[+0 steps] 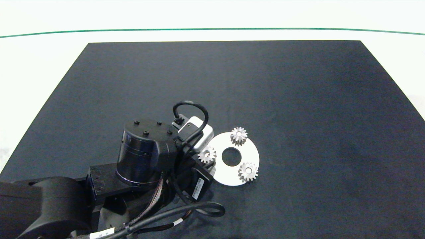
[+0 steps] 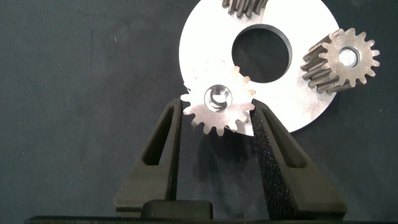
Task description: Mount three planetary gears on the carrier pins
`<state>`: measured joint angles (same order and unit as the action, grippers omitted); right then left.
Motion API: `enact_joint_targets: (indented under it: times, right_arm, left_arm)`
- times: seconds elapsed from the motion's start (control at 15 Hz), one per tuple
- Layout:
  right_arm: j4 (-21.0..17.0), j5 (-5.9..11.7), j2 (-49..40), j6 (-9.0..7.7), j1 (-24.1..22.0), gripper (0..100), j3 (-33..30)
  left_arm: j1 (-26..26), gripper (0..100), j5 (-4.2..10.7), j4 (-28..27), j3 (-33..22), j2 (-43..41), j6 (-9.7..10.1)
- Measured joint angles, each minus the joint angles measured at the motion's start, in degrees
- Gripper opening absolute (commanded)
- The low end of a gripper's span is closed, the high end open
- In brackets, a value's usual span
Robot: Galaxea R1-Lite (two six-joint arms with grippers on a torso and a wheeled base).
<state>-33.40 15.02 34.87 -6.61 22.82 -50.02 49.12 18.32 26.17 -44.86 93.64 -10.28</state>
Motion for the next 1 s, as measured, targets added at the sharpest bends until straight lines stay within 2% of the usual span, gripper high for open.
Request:
enact_joint_targets:
  times: [1.0]
  right_arm:
    - [0.1,-0.04,0.2,0.05,0.0,100,0.2]
  left_arm:
    - [0.4,0,0.02,0.4,-1.0,1.6,0.37]
